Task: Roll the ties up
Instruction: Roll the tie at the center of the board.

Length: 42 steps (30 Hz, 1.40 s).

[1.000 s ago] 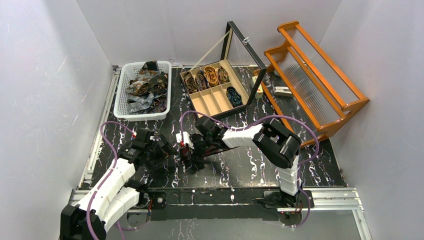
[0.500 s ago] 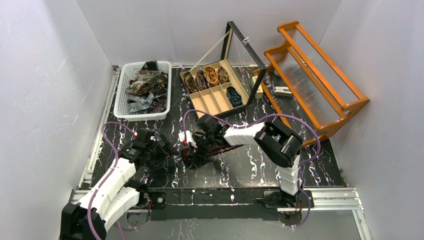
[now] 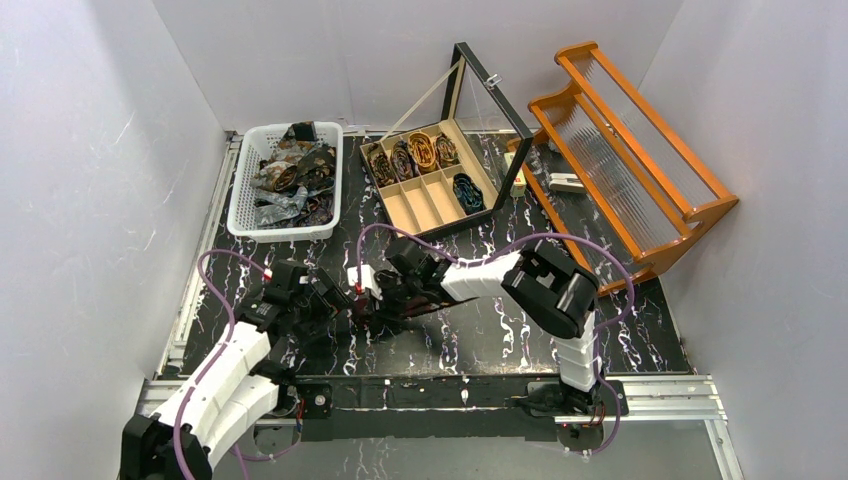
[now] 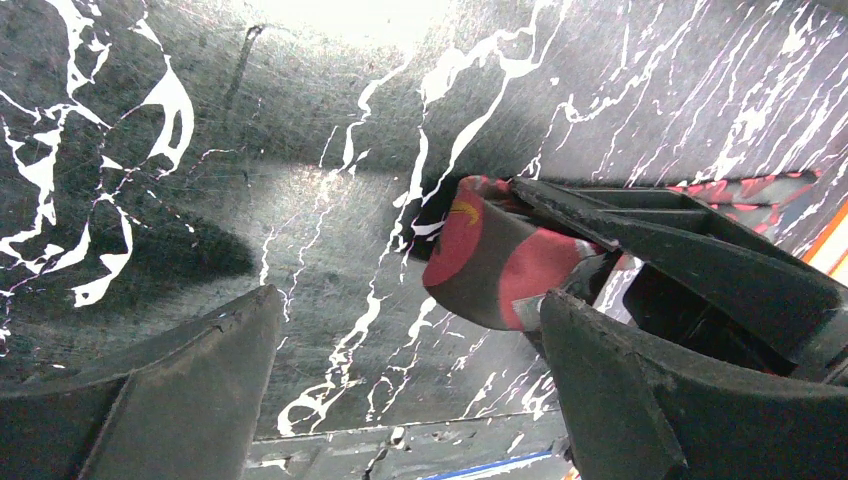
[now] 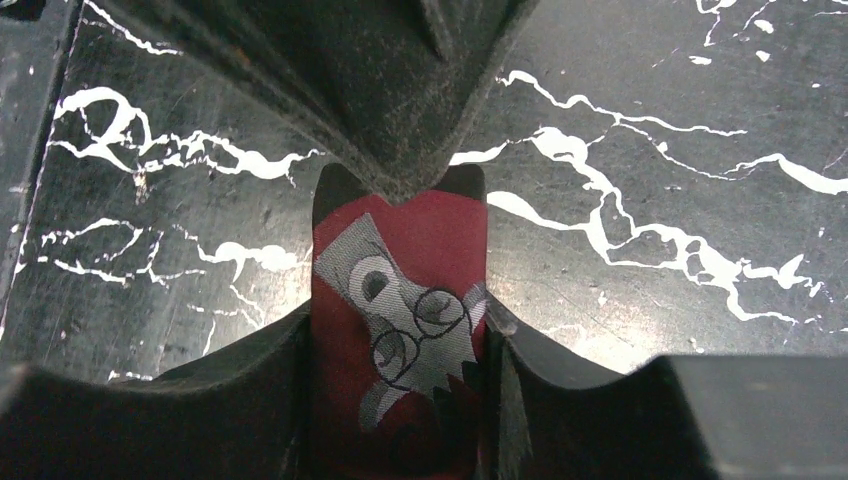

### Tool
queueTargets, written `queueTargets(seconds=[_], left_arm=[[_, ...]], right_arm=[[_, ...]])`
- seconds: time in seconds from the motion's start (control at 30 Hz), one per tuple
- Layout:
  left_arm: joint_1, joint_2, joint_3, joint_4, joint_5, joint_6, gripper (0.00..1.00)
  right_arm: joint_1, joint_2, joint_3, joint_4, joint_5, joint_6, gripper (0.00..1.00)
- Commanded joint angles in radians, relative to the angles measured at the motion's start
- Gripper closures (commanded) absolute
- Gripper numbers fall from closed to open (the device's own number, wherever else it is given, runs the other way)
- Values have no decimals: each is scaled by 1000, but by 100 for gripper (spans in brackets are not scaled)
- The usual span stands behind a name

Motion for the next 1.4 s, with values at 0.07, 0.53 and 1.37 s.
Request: queueTargets(seconds=[0.07,0.53,1.37], left_arm=[[5,-37,-11,-25,-44,-34,2],[5,-79,-21,21,-32,-6,2],[5,-58,-56,89,35,33,4]], right_arm=[[12,-20,-54,20,84,47,27],[-1,-471,-349,297,489,571,1],[-115,-195,-58,-142,122,1328,42]])
